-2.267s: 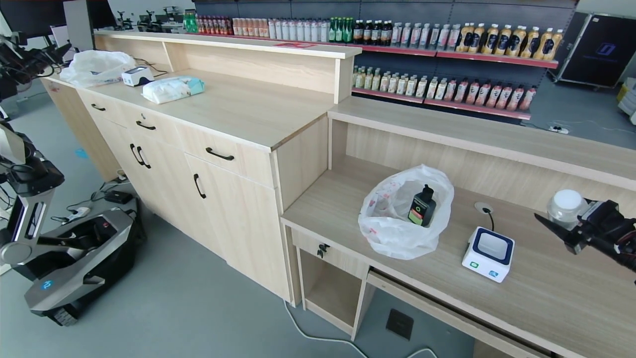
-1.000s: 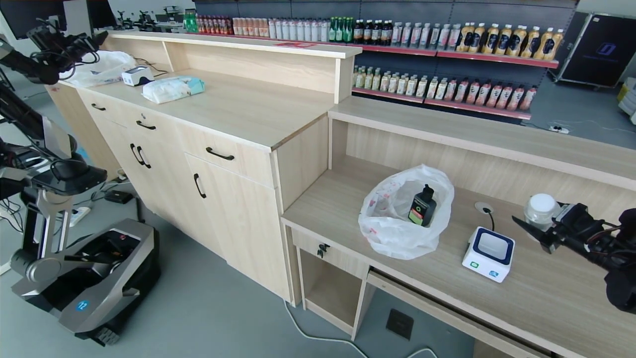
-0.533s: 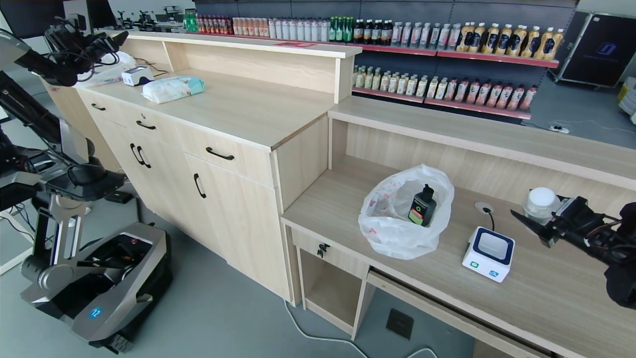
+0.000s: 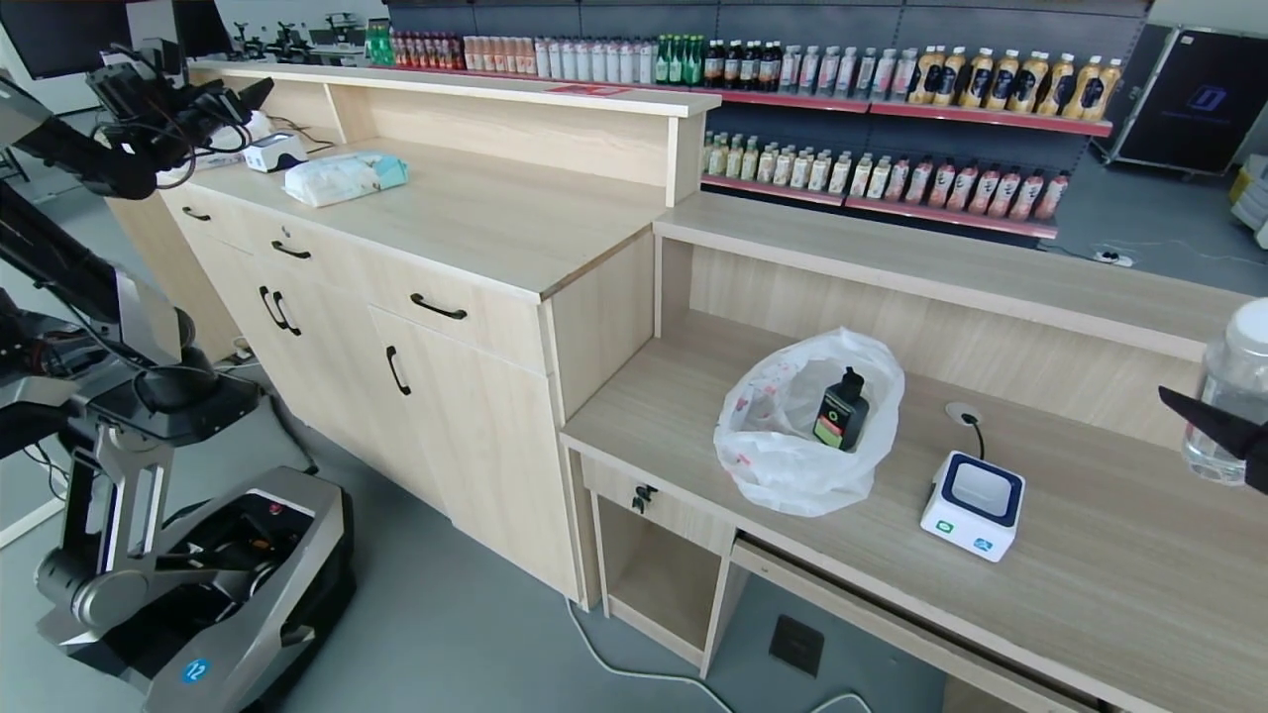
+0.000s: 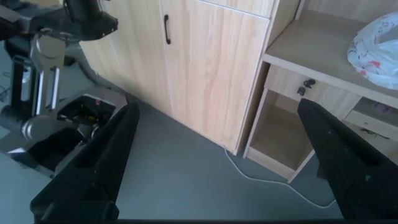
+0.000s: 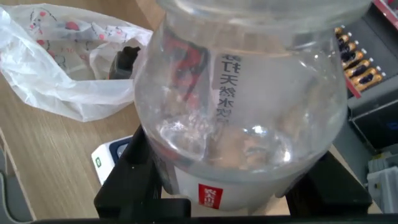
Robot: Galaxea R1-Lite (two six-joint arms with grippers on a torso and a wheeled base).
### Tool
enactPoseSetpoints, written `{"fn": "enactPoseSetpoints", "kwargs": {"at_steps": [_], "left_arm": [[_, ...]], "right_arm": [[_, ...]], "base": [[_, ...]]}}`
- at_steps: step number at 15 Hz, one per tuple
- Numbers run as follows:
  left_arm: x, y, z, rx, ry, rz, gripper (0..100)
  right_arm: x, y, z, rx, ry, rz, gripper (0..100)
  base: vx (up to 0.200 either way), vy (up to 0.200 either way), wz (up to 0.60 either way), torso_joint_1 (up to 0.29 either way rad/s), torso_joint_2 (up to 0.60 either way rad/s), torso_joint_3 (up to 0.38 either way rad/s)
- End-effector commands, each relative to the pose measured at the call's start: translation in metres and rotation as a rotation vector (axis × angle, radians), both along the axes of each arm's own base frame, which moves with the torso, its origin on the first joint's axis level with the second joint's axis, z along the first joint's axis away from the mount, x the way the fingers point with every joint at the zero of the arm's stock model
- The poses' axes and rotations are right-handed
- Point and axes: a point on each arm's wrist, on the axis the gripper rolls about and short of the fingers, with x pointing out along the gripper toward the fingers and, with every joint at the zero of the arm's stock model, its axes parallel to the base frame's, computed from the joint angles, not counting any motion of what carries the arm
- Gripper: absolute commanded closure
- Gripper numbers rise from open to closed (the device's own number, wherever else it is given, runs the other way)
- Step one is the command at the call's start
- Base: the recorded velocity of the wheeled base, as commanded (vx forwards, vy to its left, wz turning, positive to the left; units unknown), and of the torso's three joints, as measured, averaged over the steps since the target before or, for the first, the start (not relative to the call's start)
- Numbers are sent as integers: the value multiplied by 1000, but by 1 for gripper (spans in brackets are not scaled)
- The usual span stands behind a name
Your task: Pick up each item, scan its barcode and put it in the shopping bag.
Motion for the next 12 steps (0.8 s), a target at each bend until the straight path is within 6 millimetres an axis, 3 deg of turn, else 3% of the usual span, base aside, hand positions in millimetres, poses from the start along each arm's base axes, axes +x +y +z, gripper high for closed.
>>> {"fn": "enactPoseSetpoints", "kwargs": {"at_steps": [1, 2, 8, 12], "left_arm": [[0, 0, 0, 0, 0, 1, 0], [0, 0, 0, 0, 0, 0, 0], [0, 0, 0, -1, 0, 1, 0], [0, 0, 0, 0, 0, 1, 0]], "right_arm": [[-28, 9, 17, -20, -54, -40, 100], [-28, 9, 15, 11, -35, -40, 100], [-22, 13, 18, 183, -32, -152, 100], [-1, 11, -5, 430, 113, -143, 100]], "base": [[0, 0, 0, 0, 0, 0], [0, 0, 0, 0, 0, 0], [0, 0, 600, 2, 0, 0], [0, 0, 0, 0, 0, 0]]}}
